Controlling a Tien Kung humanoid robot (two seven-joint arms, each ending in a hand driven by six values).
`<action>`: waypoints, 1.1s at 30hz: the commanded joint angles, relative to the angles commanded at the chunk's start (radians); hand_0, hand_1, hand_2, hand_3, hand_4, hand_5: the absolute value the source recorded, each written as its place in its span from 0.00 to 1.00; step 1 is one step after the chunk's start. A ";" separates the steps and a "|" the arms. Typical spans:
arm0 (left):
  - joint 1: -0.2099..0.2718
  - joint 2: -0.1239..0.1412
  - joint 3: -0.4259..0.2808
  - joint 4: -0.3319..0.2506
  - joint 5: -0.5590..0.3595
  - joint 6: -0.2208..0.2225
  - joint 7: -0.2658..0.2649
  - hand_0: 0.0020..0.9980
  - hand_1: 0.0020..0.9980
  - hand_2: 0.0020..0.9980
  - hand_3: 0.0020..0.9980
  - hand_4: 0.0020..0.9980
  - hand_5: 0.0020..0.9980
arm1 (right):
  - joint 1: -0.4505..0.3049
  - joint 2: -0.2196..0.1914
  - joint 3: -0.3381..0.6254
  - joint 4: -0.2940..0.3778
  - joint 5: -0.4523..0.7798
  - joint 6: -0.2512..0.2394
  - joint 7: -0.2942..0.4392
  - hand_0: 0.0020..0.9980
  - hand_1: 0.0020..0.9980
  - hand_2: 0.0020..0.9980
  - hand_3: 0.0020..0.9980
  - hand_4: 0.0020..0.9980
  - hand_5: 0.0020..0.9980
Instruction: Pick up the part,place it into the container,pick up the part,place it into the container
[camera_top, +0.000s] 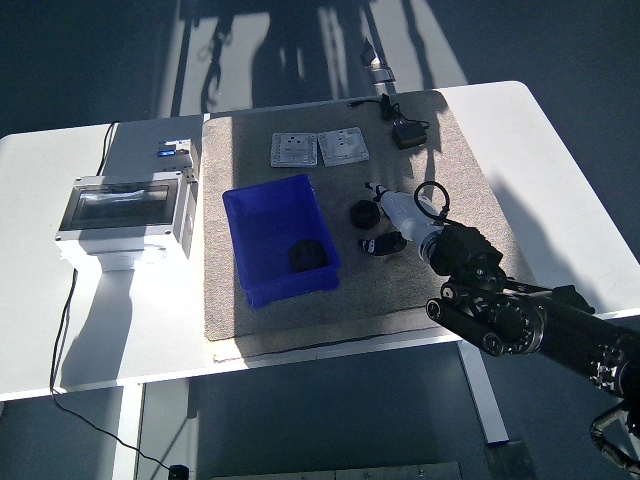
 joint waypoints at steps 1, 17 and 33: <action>0.000 0.000 -0.001 0.000 0.001 0.000 0.000 0.65 0.66 0.63 0.40 0.77 0.94 | -0.002 0.000 -0.001 0.001 -0.008 -0.010 0.000 0.74 0.75 0.79 0.89 0.82 0.24; -0.002 0.002 -0.007 0.000 0.012 -0.002 0.001 0.65 0.66 0.63 0.40 0.77 0.94 | -0.039 0.000 -0.057 -0.022 0.118 -0.255 0.074 0.67 0.48 0.52 0.62 0.46 0.00; -0.002 0.005 -0.007 0.000 0.008 -0.004 0.005 0.65 0.66 0.63 0.40 0.77 0.95 | -0.033 -0.005 -0.002 0.024 0.121 -0.264 0.124 0.67 0.50 0.59 0.61 0.50 0.05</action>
